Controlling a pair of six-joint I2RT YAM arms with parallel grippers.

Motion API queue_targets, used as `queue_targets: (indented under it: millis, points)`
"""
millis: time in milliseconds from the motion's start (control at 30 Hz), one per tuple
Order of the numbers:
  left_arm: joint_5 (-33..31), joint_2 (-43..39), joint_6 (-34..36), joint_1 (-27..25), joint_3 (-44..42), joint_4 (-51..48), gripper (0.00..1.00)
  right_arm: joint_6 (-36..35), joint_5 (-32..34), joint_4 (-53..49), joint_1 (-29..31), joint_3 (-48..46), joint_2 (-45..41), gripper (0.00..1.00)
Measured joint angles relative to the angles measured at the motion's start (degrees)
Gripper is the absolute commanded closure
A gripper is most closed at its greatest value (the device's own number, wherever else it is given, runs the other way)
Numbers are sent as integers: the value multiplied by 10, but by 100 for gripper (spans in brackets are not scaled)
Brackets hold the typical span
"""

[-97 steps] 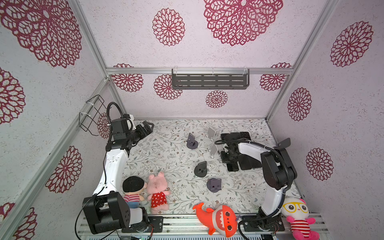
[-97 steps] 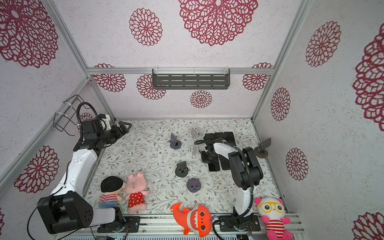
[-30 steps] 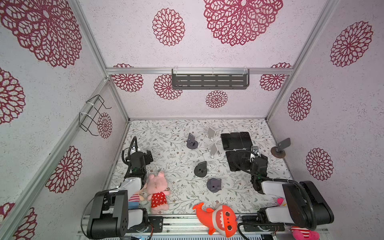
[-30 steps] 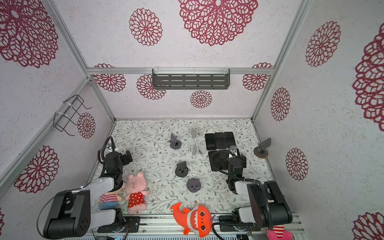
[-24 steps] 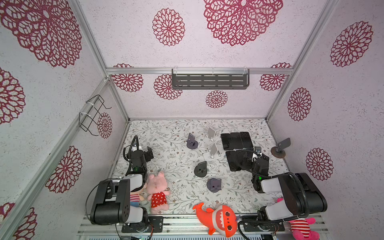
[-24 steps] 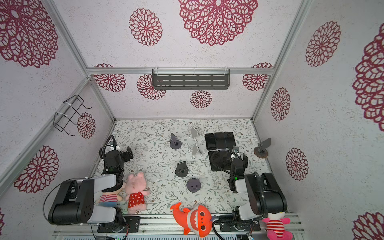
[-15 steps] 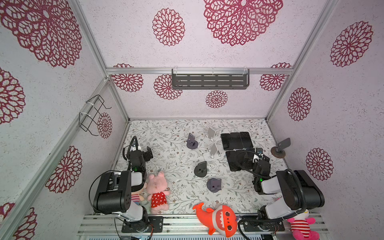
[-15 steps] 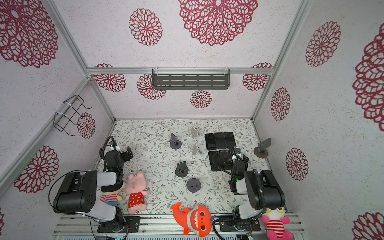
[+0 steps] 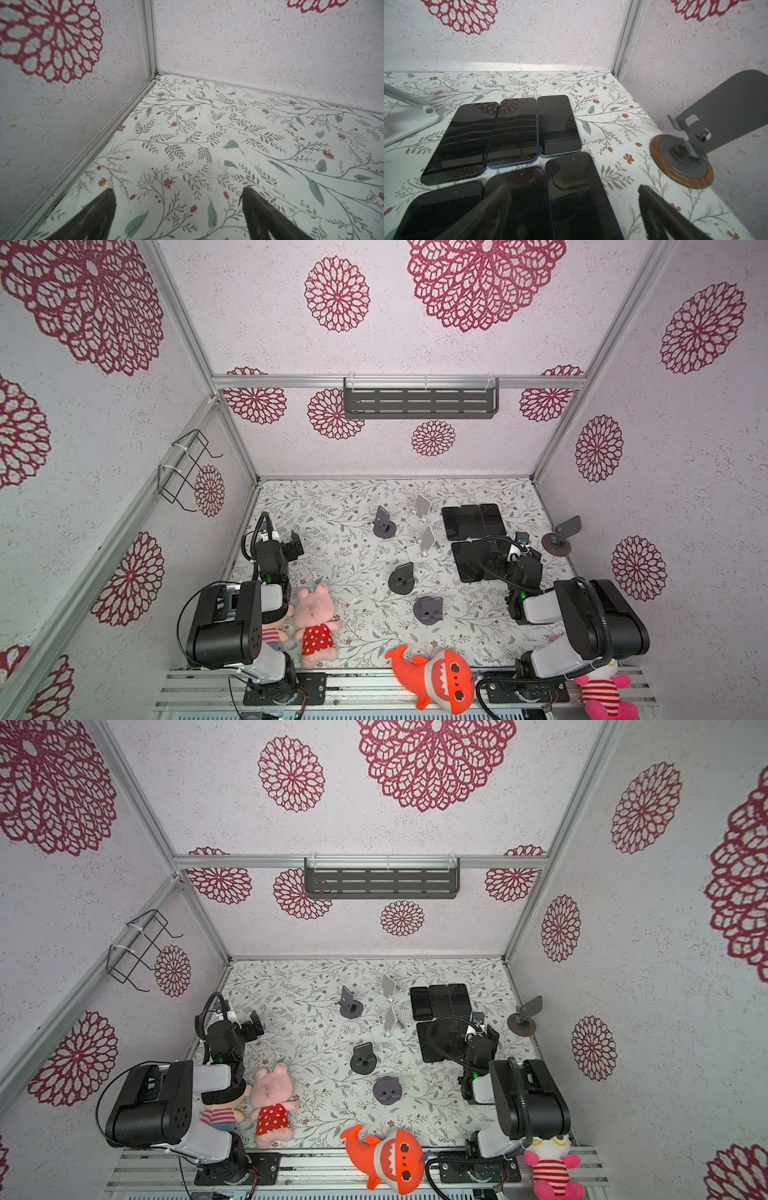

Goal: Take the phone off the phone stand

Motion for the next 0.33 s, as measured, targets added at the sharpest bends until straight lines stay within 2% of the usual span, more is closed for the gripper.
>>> queue_targets:
  millis: [333]
  points:
    - [0,0,0,0,0,0,3,0,0,-2,0,0,0,1]
